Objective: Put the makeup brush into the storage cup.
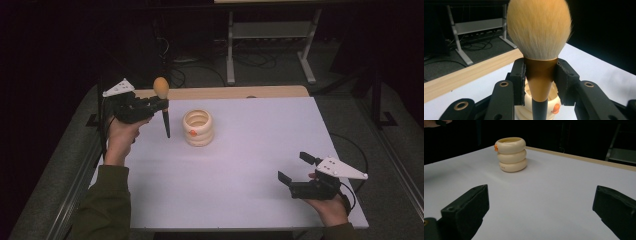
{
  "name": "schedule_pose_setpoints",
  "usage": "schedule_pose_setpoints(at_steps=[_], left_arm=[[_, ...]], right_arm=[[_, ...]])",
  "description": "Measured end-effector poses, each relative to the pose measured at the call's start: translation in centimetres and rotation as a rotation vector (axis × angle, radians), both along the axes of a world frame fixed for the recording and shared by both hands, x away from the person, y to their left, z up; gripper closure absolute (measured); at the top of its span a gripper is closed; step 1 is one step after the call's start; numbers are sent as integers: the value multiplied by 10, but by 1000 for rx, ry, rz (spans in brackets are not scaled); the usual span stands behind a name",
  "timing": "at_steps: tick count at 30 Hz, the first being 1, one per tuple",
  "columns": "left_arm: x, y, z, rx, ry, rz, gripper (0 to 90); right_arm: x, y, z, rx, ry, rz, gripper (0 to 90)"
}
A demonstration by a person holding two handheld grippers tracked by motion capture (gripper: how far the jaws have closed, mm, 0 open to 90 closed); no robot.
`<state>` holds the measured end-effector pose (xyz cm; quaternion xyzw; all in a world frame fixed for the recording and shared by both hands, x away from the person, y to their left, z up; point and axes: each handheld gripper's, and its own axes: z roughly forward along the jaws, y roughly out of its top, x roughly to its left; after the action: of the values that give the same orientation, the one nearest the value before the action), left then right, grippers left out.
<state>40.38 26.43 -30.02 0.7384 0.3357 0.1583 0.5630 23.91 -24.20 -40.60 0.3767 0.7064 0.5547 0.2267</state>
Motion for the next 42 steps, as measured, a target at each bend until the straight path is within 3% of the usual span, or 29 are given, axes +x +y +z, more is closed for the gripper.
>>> schedule_pose_setpoints(at_steps=[25, 42], left_arm=[[11, -18, 19, -3, -43, -5, 635], [18, -37, 17, -13, -75, -22, 635]], right_arm=[[-1, -1, 1, 4, -4, -5, 0], [-2, -2, 2, 13, -2, -6, 0]])
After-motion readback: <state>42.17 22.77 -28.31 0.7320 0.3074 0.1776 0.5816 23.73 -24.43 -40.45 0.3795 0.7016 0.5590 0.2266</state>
